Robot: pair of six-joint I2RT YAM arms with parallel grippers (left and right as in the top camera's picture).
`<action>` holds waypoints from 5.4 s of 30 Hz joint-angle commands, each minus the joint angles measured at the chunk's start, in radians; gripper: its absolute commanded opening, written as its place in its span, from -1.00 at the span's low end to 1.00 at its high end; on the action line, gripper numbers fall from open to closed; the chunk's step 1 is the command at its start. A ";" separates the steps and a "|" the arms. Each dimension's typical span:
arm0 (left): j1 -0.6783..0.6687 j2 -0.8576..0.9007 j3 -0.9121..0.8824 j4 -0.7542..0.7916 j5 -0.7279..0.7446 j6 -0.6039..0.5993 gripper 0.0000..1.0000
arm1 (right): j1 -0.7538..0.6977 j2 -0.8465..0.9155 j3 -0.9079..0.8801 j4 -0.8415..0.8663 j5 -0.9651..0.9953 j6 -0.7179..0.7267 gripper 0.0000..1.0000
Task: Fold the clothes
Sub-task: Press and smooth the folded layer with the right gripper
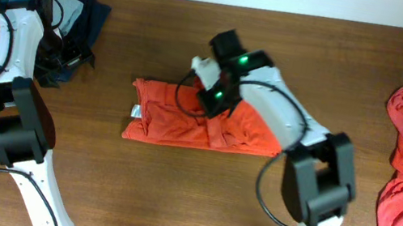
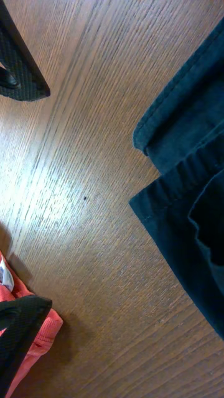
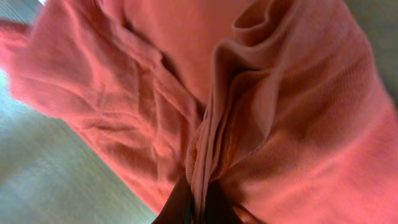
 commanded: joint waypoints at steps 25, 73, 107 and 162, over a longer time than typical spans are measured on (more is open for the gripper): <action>0.002 -0.006 0.013 0.002 0.000 -0.006 0.98 | -0.078 -0.039 0.380 -0.302 -0.033 0.065 -0.03; 0.002 -0.006 0.013 0.002 0.000 -0.006 0.98 | -0.123 -0.062 0.098 -0.201 -0.263 0.217 -0.92; 0.002 -0.006 0.013 0.002 0.000 -0.006 0.98 | 0.049 -0.060 -0.219 0.056 -0.244 0.319 -0.91; 0.002 -0.006 0.013 0.002 0.000 -0.006 0.98 | 0.034 -0.052 -0.203 0.064 -0.079 0.366 -0.91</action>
